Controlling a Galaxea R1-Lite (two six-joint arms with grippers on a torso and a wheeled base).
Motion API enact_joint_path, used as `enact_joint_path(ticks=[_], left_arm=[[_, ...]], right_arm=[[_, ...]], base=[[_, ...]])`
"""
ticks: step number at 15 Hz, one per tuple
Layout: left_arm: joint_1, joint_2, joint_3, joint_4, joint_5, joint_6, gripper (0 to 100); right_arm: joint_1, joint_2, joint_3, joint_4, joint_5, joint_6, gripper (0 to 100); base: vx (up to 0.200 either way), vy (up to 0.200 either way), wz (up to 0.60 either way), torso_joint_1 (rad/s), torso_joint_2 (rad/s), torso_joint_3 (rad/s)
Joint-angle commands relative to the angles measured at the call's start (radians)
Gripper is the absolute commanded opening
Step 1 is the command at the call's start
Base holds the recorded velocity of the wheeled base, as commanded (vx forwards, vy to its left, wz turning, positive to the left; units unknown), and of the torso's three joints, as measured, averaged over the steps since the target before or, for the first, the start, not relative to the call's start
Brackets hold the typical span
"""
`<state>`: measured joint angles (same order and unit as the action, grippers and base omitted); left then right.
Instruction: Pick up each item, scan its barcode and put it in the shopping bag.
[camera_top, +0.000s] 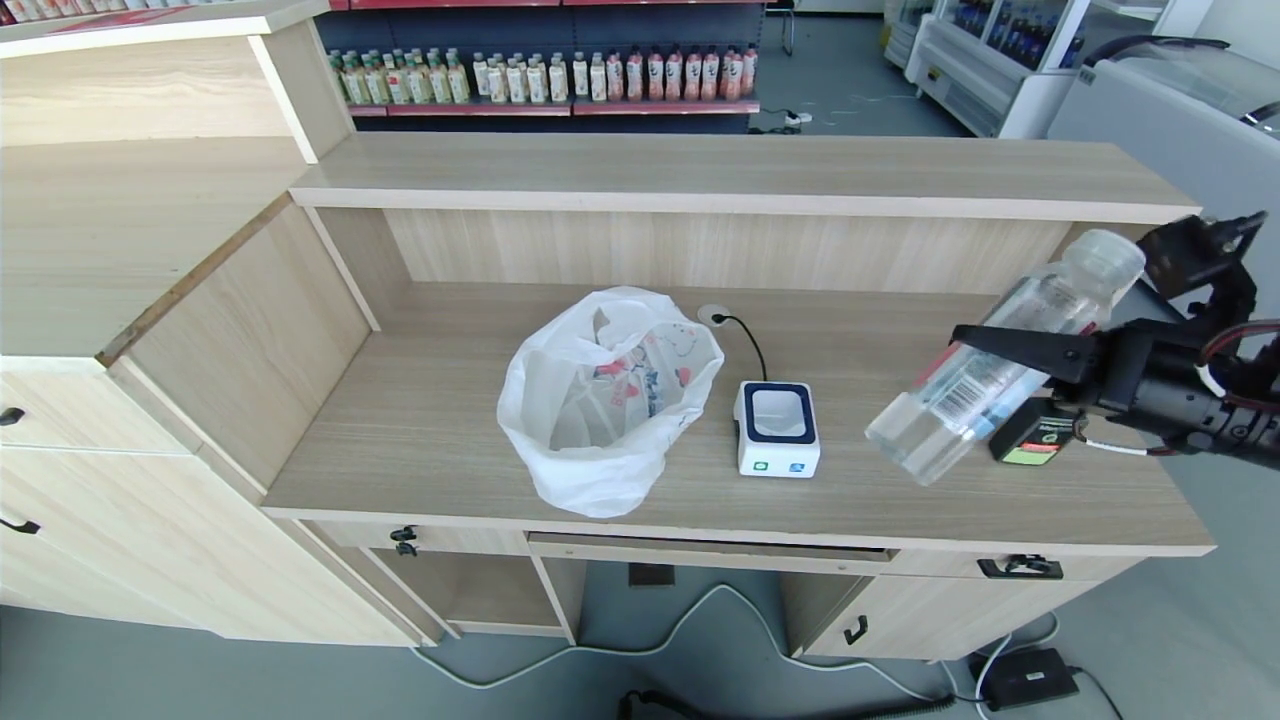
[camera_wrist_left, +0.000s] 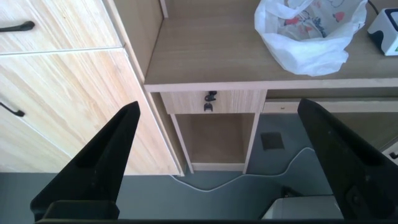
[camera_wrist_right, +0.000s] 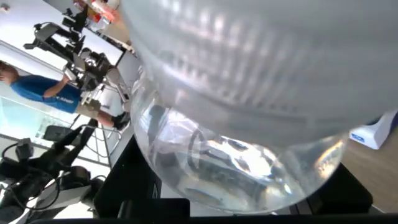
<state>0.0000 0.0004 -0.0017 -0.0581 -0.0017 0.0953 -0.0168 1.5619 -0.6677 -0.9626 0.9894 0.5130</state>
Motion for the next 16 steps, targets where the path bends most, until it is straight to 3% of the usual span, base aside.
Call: enact_joint_path(ticks=[1, 3, 8, 16], left_arm=[[0.0, 0.0, 0.0, -0.002, 0.0, 0.0, 100], [0.0, 0.0, 0.0, -0.002, 0.0, 0.0, 100], [0.0, 0.0, 0.0, 0.0, 0.0, 0.0, 100], [0.0, 0.0, 0.0, 0.0, 0.0, 0.0, 100]], right_arm=[[0.089, -0.243, 0.074, 0.01, 0.117, 0.14, 0], [0.195, -0.309, 0.02, 0.001, 0.118, 0.297, 0], [0.311, -0.401, -0.036, 0.004, 0.138, 0.418, 0], [0.35, -0.487, 0.103, 0.011, 0.193, 0.364, 0]], base=[[0.0, 0.0, 0.0, 0.0, 0.0, 0.0], [0.0, 0.0, 0.0, 0.0, 0.0, 0.0], [0.0, 0.0, 0.0, 0.0, 0.0, 0.0], [0.0, 0.0, 0.0, 0.0, 0.0, 0.0]])
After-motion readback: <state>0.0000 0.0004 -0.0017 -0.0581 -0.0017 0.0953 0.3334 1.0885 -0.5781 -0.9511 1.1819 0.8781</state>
